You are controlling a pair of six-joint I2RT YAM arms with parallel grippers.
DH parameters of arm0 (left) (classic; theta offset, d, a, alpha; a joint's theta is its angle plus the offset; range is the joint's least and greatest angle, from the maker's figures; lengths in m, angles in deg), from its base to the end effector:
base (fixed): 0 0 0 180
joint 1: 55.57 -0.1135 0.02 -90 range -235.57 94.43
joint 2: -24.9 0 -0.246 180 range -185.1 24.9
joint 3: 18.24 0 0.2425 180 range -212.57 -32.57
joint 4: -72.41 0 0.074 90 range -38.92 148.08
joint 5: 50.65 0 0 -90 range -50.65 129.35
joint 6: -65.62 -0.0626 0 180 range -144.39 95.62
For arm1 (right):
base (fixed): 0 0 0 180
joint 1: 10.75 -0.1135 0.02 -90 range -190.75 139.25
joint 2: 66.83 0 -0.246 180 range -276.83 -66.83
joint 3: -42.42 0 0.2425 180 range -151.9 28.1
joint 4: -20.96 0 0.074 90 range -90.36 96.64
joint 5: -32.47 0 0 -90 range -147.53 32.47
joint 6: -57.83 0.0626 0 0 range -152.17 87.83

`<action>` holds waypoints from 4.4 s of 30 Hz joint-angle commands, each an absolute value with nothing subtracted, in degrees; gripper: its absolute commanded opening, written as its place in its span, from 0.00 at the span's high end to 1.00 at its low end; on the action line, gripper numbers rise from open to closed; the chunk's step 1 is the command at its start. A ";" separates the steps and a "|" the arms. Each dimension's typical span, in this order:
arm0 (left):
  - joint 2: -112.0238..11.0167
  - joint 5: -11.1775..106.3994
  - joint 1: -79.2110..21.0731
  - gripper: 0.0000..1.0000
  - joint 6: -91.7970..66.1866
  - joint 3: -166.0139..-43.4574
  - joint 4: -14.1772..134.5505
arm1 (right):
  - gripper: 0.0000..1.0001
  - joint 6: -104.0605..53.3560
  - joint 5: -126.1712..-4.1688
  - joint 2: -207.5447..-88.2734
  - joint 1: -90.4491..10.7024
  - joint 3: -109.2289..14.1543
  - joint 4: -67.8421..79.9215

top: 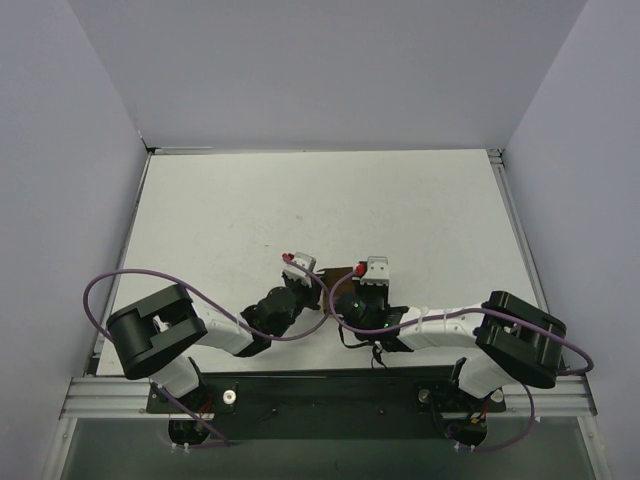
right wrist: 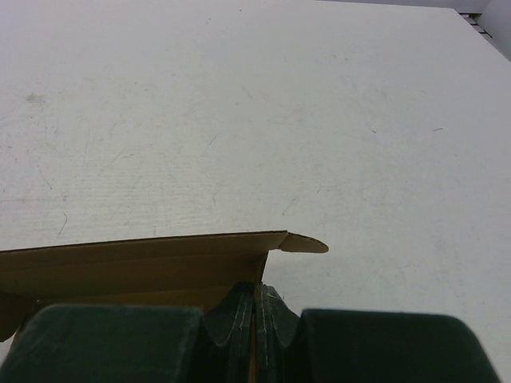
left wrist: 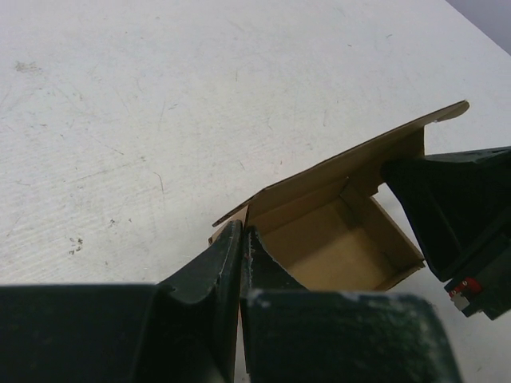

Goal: Fold the paper box

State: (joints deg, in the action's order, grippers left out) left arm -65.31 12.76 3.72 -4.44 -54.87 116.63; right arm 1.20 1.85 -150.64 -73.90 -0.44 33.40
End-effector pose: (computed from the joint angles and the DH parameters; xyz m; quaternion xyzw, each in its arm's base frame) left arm 0.1738 -0.2377 0.1432 0.1097 0.7488 -0.2665 0.5969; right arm 0.1699 0.2163 0.1486 0.0529 0.7866 0.0480 0.6133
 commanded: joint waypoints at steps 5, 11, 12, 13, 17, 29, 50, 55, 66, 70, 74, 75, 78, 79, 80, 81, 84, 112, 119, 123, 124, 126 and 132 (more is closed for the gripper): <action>-64.32 29.60 6.66 1.00 -4.35 -60.50 115.66 | 1.00 6.85 -6.73 -149.01 -76.58 0.32 32.65; -60.80 27.84 6.13 1.00 -4.00 -64.64 106.08 | 1.00 7.56 -5.68 -147.69 -76.84 0.76 32.04; -60.44 27.57 5.87 1.00 -3.91 -66.04 103.29 | 1.00 7.56 -5.50 -147.43 -76.93 0.76 31.95; -60.18 27.40 5.69 1.00 -3.30 -66.84 101.95 | 1.00 7.73 -5.41 -147.25 -77.02 0.76 31.86; -58.77 27.75 3.94 1.00 -1.71 -68.77 97.90 | 1.00 8.17 -4.97 -146.37 -77.28 0.85 31.25; -62.01 31.52 2.26 1.00 4.53 -69.57 99.82 | 1.00 8.70 -4.88 -147.07 -77.89 -0.12 30.45; -67.21 33.90 4.02 1.00 12.71 -69.48 108.27 | 1.00 10.02 -4.71 -148.57 -77.98 -0.55 29.49; -66.33 33.90 4.37 1.00 13.58 -69.39 108.62 | 1.00 10.11 -4.71 -148.65 -77.98 -0.64 29.40; -63.87 36.01 4.90 1.00 13.58 -71.77 107.04 | 1.00 10.72 -4.53 -148.48 -77.98 -0.38 29.22; -62.90 35.66 5.25 1.00 13.76 -71.76 106.69 | 1.00 10.81 -4.53 -148.57 -77.98 -0.38 29.14; -63.51 35.66 5.43 1.00 14.28 -71.59 107.04 | 1.00 10.99 -4.53 -148.39 -77.98 -0.20 29.05; -63.78 35.75 5.69 1.00 14.64 -71.50 107.39 | 1.00 11.07 -4.53 -148.48 -77.98 -0.20 29.13; -65.53 36.18 6.83 1.00 15.95 -70.89 109.32 | 1.00 11.08 -4.62 -148.74 -77.98 -0.38 29.22; -66.32 36.27 7.09 1.00 16.04 -70.80 109.67 | 1.00 11.16 -4.62 -148.92 -77.98 -0.29 29.22; -66.50 36.19 7.45 1.00 15.96 -70.80 109.59 | 1.00 11.16 -4.62 -149.09 -78.07 -0.12 29.14; -66.59 36.01 7.80 1.00 15.78 -70.54 109.41 | 1.00 11.25 -4.62 -149.01 -78.16 -0.03 29.14; -66.42 35.57 8.42 1.00 15.95 -68.79 109.59 | 1.00 11.34 -4.53 -148.66 -78.51 0.67 29.57; -44.71 45.49 -8.45 1.00 -19.55 -67.72 73.82 | 0.42 0.71 -17.22 -115.80 -73.96 -1.87 8.66; -45.41 49.10 -10.74 1.00 -21.48 -69.65 70.48 | 0.37 -13.95 -40.35 -113.32 -60.77 -1.43 10.68; -45.94 50.34 -11.53 1.00 -22.10 -70.53 68.81 | 0.41 -17.92 -57.07 -115.95 -50.41 -1.09 12.60; -45.85 50.68 -11.71 1.00 -22.19 -70.71 68.46 | 0.42 -18.36 -61.09 -116.22 -49.69 -1.08 13.66; -45.94 50.69 -11.80 1.00 -22.28 -70.97 67.93 | 0.43 -19.24 -63.15 -117.01 -49.42 -1.34 14.10; -46.20 50.69 -12.24 1.00 -22.28 -71.24 67.14 | 0.45 -20.56 -65.88 -118.06 -49.24 -1.52 15.34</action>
State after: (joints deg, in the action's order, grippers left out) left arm -46.14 49.24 -11.60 -21.23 -68.62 67.36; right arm -17.80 -60.18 -117.42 -49.40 -0.22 12.20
